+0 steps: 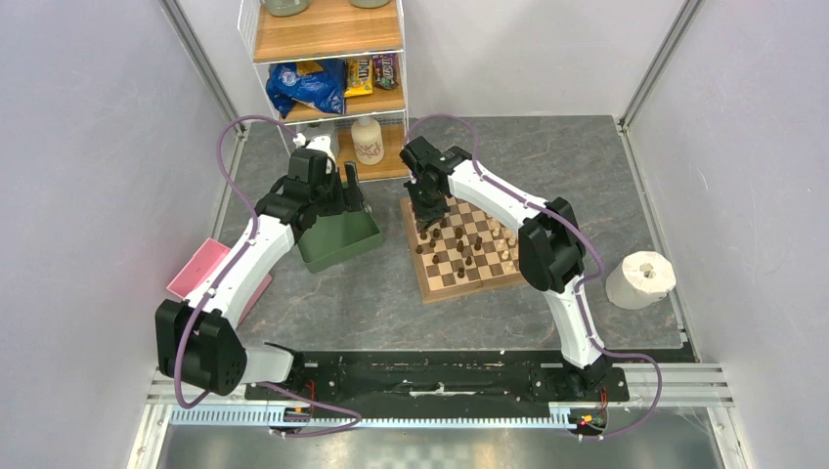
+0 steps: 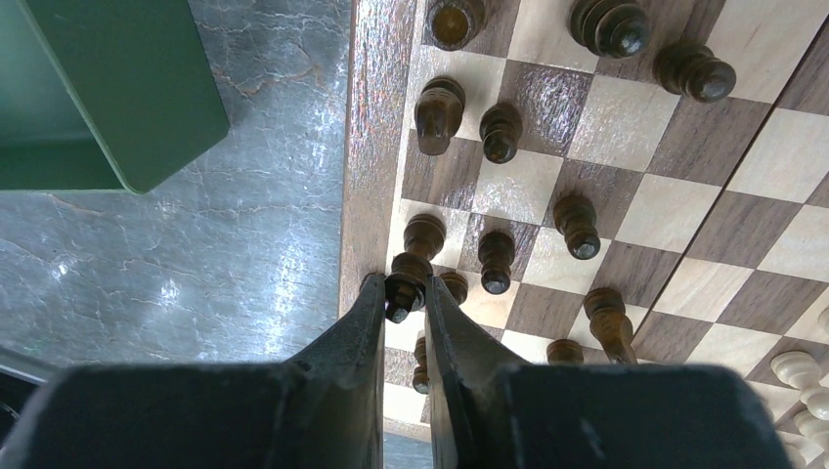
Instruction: Set up the chess pieces on the board
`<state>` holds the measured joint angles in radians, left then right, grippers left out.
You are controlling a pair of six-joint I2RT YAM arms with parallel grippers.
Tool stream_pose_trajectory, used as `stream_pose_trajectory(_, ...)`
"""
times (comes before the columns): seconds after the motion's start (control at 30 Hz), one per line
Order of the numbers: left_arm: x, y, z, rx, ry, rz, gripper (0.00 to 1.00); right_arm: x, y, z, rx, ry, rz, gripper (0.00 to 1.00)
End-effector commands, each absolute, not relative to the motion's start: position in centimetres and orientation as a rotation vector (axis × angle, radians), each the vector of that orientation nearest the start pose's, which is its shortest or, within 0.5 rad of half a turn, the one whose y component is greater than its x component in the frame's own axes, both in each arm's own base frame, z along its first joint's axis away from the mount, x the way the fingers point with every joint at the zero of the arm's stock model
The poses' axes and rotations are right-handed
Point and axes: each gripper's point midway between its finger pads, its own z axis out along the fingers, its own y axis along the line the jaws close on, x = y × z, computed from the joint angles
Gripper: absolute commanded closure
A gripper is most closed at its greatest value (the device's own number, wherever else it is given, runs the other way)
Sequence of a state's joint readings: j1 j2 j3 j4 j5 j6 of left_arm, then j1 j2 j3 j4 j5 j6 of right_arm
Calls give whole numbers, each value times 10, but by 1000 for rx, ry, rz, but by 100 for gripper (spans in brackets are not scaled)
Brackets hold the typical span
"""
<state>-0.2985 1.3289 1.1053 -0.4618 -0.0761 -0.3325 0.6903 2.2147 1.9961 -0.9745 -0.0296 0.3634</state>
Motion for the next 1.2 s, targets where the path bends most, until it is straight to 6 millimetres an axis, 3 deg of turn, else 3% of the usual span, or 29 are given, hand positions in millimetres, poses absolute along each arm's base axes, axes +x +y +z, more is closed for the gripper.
stream_pose_trajectory(0.0,367,-114,193,-106,2226,-284,11,361,331,99,-453,2737,360,89)
stream_pose_trajectory(0.67,367,-116,193,-105,2224,-301,11,364,329,114,-456,2699,359,64)
stream_pose_trajectory(0.93,367,-117,193,-103,2226,-306,11,367,332,120,-460,2683,368,63)
stream_pose_trajectory(1.17,366,-116,193,-104,2225,-300,11,367,332,118,-477,2691,363,76)
